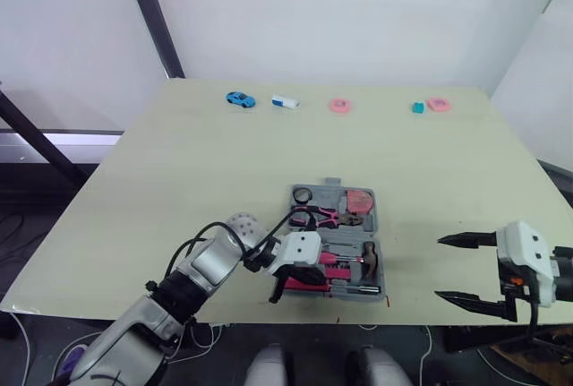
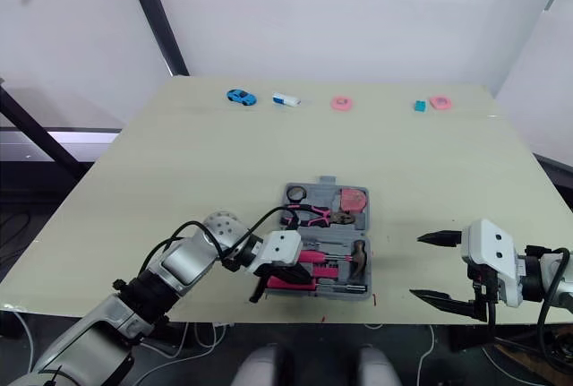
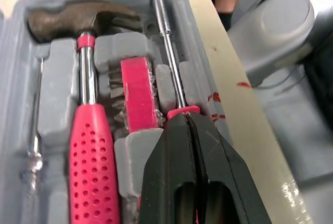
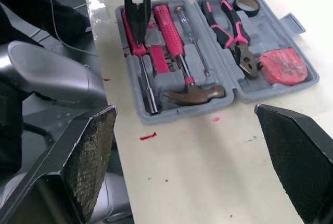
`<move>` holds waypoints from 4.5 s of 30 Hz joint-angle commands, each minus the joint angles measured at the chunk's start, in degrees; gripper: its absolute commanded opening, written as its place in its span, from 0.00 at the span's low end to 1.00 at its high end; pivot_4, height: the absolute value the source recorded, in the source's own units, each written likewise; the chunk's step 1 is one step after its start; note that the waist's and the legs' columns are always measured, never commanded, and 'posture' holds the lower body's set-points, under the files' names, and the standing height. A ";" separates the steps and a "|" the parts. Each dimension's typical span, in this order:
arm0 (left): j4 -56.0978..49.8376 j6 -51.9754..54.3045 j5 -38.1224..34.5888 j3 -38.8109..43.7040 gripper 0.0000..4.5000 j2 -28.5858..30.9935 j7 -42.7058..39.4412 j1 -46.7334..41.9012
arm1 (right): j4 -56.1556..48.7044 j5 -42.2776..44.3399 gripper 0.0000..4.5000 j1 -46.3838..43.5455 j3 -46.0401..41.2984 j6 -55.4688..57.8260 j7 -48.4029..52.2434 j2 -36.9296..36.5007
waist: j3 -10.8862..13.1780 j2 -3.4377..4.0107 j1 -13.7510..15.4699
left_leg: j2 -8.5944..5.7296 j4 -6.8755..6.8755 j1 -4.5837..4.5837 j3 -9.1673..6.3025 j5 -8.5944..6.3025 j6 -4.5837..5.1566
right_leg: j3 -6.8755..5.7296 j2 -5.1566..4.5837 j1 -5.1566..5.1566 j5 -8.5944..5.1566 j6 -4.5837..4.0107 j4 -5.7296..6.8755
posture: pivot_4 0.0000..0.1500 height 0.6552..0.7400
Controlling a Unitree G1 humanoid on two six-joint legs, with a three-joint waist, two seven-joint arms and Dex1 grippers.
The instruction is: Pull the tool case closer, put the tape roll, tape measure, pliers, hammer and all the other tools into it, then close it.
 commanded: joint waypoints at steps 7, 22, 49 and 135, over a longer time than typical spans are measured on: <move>-4.12 11.22 -12.21 16.38 0.01 -2.89 6.86 6.92 | -1.05 0.38 1.00 -5.91 5.82 1.92 -12.50 11.73 | -0.13 0.05 -0.40 | 0.09 -0.05 0.26 0.02 0.00 0.00 | -0.02 0.02 0.23 -0.18 0.03 0.00 | 1.00 1.00; -12.46 11.42 -24.16 42.10 0.12 -7.80 24.20 24.49 | 20.44 -10.11 1.00 -18.84 14.64 -10.24 -19.88 27.71 | -0.09 0.09 -0.85 | 0.11 -0.11 0.22 0.05 0.00 0.00 | -0.09 -0.04 0.20 0.07 -0.01 0.00 | 1.00 1.00; 0.08 11.70 -22.05 38.40 0.61 4.85 8.54 19.10 | 25.99 -10.56 0.58 -23.32 17.23 4.18 -8.34 11.39 | 0.01 0.13 -1.43 | 0.20 -0.42 0.70 0.40 -0.02 -0.02 | 0.04 -0.10 0.48 -0.05 -0.23 -0.38 | 1.00 1.00; 16.45 1.62 -1.83 22.86 0.01 -3.20 3.14 7.87 | 39.20 -34.96 0.00 -43.14 41.13 3.69 5.04 22.42 | 0.00 0.16 -1.44 | 0.19 -0.18 -0.16 0.26 -0.04 0.04 | 0.02 0.07 -0.33 0.09 -0.02 -0.03 | 1.00 1.00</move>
